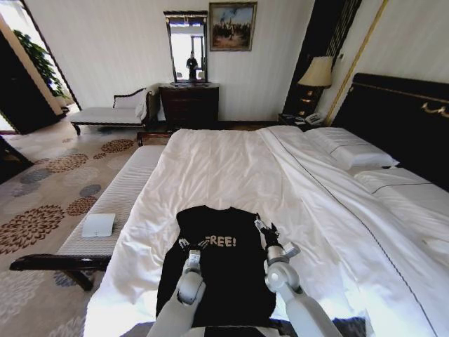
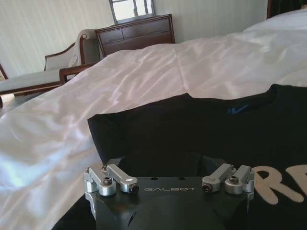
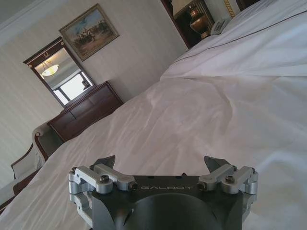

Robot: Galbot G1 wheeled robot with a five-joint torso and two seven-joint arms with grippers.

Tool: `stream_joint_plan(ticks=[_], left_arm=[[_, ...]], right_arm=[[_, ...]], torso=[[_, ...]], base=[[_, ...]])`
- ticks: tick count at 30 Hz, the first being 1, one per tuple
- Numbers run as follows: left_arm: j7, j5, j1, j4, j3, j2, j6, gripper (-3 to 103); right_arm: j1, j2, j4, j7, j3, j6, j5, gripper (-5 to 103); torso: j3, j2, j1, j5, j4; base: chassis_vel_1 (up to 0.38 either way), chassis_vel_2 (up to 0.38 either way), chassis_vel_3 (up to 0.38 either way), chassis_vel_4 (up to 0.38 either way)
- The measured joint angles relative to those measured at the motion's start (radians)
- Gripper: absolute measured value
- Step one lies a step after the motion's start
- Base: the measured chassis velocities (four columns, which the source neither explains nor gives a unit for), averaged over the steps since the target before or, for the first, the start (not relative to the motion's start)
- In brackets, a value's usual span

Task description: Fold the clothes on the bed.

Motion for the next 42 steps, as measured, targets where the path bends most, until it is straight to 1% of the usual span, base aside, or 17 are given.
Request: stream_joint_plan(ticks=[1, 2, 4, 5, 7, 8, 9, 10, 12, 16, 18, 25, 26, 28, 31, 37, 42], left_arm=[[0.0, 0.0, 0.0, 0.0, 0.0, 0.0, 0.0, 90], [0.021, -0.032, 0.001, -0.01, -0.004, 0.005, -0.011, 88], [0.068, -0.11, 0.003, -0.04, -0.026, 0.021, -0.024, 94], [0.068, -0.11, 0.003, -0.04, -0.026, 0.021, -0.024, 94], [0.108, -0.198, 0.003, -0.073, -0.044, 0.04, -0.024, 98], [0.14, -0.272, 0.001, -0.105, -0.062, 0.059, -0.017, 100], [0.14, -0.272, 0.001, -0.105, -0.062, 0.059, -0.017, 100], [0.164, -0.326, -0.003, -0.134, -0.082, 0.082, -0.003, 100], [0.17, -0.353, -0.011, -0.15, -0.098, 0.107, 0.017, 100], [0.162, -0.363, -0.013, -0.157, -0.103, 0.126, 0.038, 100], [0.14, -0.357, -0.01, -0.155, -0.095, 0.128, 0.048, 100], [0.101, -0.287, -0.01, -0.103, -0.069, 0.1, 0.051, 100], [0.098, -0.277, -0.013, -0.091, -0.065, 0.094, 0.049, 103], [0.095, -0.264, -0.024, -0.066, -0.056, 0.077, 0.04, 100], [0.094, -0.26, -0.037, -0.051, -0.051, 0.063, 0.032, 99], [0.094, -0.274, -0.062, -0.049, -0.04, 0.062, 0.04, 98], [0.089, -0.345, -0.076, -0.079, -0.048, 0.076, 0.08, 98]], right_arm=[[0.0, 0.0, 0.0, 0.0, 0.0, 0.0, 0.0, 100], [0.002, 0.0, 0.0, 0.0, 0.0, 0.0, 0.0, 100], [0.004, -0.001, -0.001, 0.0, 0.0, 0.0, 0.001, 100], [0.004, -0.001, -0.001, 0.0, 0.0, 0.0, 0.001, 100], [0.007, -0.002, -0.001, 0.0, -0.001, 0.0, 0.002, 100], [0.01, -0.002, -0.001, 0.0, -0.001, 0.0, 0.002, 100], [0.01, -0.002, -0.001, 0.0, -0.001, 0.0, 0.002, 100], [0.012, -0.001, -0.002, 0.0, -0.002, 0.0, 0.002, 100], [0.013, 0.001, -0.003, 0.0, -0.006, 0.0, 0.002, 100], [0.015, 0.006, -0.006, 0.0, -0.01, -0.001, 0.0, 100], [0.017, 0.008, -0.009, 0.0, -0.013, -0.001, -0.003, 100], [0.013, 0.015, -0.01, 0.001, -0.015, -0.002, -0.011, 100], [0.011, 0.017, -0.01, 0.001, -0.015, -0.002, -0.013, 100], [0.006, 0.019, -0.009, 0.001, -0.015, -0.002, -0.019, 100], [0.001, 0.022, -0.008, 0.001, -0.015, -0.002, -0.023, 100], [-0.007, 0.025, -0.002, 0.003, -0.013, -0.002, -0.028, 100], [-0.012, 0.03, 0.001, 0.006, -0.013, -0.002, -0.032, 100]], torso=[[0.0, 0.0, 0.0, 0.0, 0.0], [0.0, 0.0, 0.0, -0.0003, 0.0001], [0.0, 0.0, 0.0, 0.0006, 0.0001], [0.0, 0.0, 0.0, 0.0006, 0.0001], [0.0, 0.0, 0.0, 0.0007, 0.0001], [0.0, 0.0, 0.0, 0.0008, 0.0001], [0.0, 0.0, 0.0, 0.0008, 0.0001], [0.0, 0.0, 0.0, 0.001, 0.0001], [0.0, 0.0, 0.0, 0.0011, 0.0001], [0.0, 0.0, 0.0, 0.0012, 0.0], [0.0, 0.0, 0.0, 0.0014, 0.0001], [0.0, 0.0, 0.0, 0.0014, 0.0], [0.0, 0.0, 0.0, 0.0015, 0.0], [0.0, 0.0, 0.0, 0.0014, 0.0], [0.0, 0.0, 0.0, 0.0015, -0.0001], [0.0, 0.0, 0.0, 0.0015, -0.0001], [0.0, 0.0, 0.0, 0.0015, 0.0]], base=[[0.0, 0.0, 0.0, 0.0], [0.0, 0.0, 0.0, 0.0], [0.0, 0.0, 0.0, 0.0], [0.0, 0.0, 0.0, 0.0], [0.0, 0.0, 0.0, 0.0], [0.0, 0.0, 0.0, 0.0], [0.0, 0.0, 0.0, 0.0], [0.0, 0.0, 0.0, 0.0], [0.0, 0.0, 0.0, 0.0], [0.0, 0.0, 0.0, 0.0], [0.0, 0.0, 0.0, 0.0], [0.0, 0.0, 0.0, 0.0], [0.0, 0.0, 0.0, 0.0], [0.0, 0.0, 0.0, 0.0], [0.0, 0.0, 0.0, 0.0], [0.0, 0.0, 0.0, 0.0], [0.0, 0.0, 0.0, 0.0]])
